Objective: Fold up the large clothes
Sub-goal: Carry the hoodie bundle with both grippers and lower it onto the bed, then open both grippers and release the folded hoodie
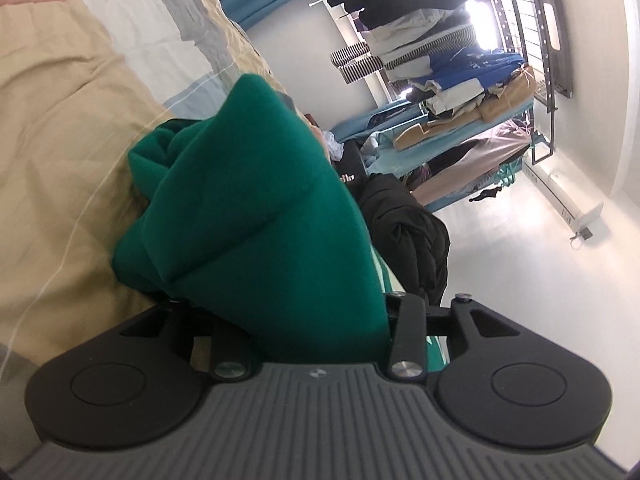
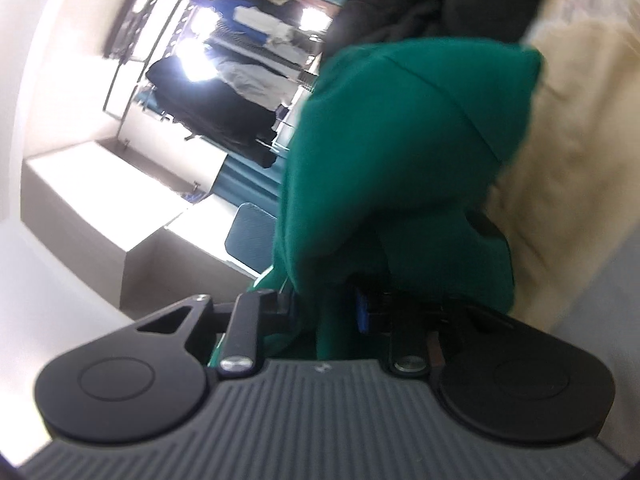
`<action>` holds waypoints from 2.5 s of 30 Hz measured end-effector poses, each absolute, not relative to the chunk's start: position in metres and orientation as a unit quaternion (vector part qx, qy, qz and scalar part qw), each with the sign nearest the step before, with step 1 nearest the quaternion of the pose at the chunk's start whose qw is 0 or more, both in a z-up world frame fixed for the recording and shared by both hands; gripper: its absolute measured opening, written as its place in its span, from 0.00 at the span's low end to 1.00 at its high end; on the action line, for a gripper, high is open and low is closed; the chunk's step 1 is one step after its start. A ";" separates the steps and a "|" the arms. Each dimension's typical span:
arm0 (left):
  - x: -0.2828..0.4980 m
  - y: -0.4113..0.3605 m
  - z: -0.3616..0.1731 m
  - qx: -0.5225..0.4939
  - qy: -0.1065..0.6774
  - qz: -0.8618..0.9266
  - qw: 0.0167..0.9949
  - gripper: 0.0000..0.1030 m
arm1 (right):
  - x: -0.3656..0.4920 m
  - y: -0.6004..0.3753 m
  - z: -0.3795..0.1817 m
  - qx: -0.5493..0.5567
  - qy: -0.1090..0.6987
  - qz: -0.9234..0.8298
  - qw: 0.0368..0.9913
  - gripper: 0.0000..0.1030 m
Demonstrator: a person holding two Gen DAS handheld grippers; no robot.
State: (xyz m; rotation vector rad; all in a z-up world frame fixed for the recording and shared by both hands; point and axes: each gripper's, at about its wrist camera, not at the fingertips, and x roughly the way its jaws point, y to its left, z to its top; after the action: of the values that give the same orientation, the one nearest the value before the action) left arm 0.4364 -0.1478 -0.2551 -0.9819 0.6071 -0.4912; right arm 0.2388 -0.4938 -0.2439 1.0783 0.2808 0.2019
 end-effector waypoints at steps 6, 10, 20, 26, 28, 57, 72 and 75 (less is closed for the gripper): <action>0.437 -0.146 -0.254 -0.449 0.292 -0.231 0.812 0.44 | 0.239 -0.491 -0.249 0.521 0.139 0.086 0.838 0.32; 0.434 -0.145 -0.250 -0.441 0.299 -0.230 0.814 0.45 | 0.233 -0.487 -0.242 0.516 0.149 0.077 0.840 0.32; 0.401 -0.130 -0.220 -0.390 0.337 -0.215 0.830 0.72 | 0.211 -0.490 -0.221 0.526 0.187 0.026 0.829 0.67; 0.354 -0.115 -0.170 -0.307 0.318 -0.182 0.878 0.74 | 0.175 -0.499 -0.188 0.501 0.190 -0.024 0.844 0.67; 0.341 -0.112 -0.148 -0.280 0.307 -0.177 0.892 0.74 | 0.162 -0.504 -0.168 0.486 0.174 -0.035 0.856 0.67; 0.143 -0.125 0.045 -0.077 0.166 -0.214 0.959 0.76 | 0.062 -0.372 0.037 0.204 0.107 0.053 0.972 0.67; 0.120 -0.121 0.003 -0.046 0.177 -0.181 0.966 0.77 | 0.047 -0.324 0.009 0.130 0.166 0.054 0.976 0.67; 0.126 -0.120 -0.009 -0.048 0.187 -0.179 0.965 0.77 | 0.045 -0.319 0.002 0.117 0.176 0.048 0.976 0.67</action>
State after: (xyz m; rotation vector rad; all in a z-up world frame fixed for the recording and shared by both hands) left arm 0.1260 -0.1201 -0.0090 -0.0968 0.3795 -0.3628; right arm 0.0451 -0.3190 0.0019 0.2355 0.3549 0.0971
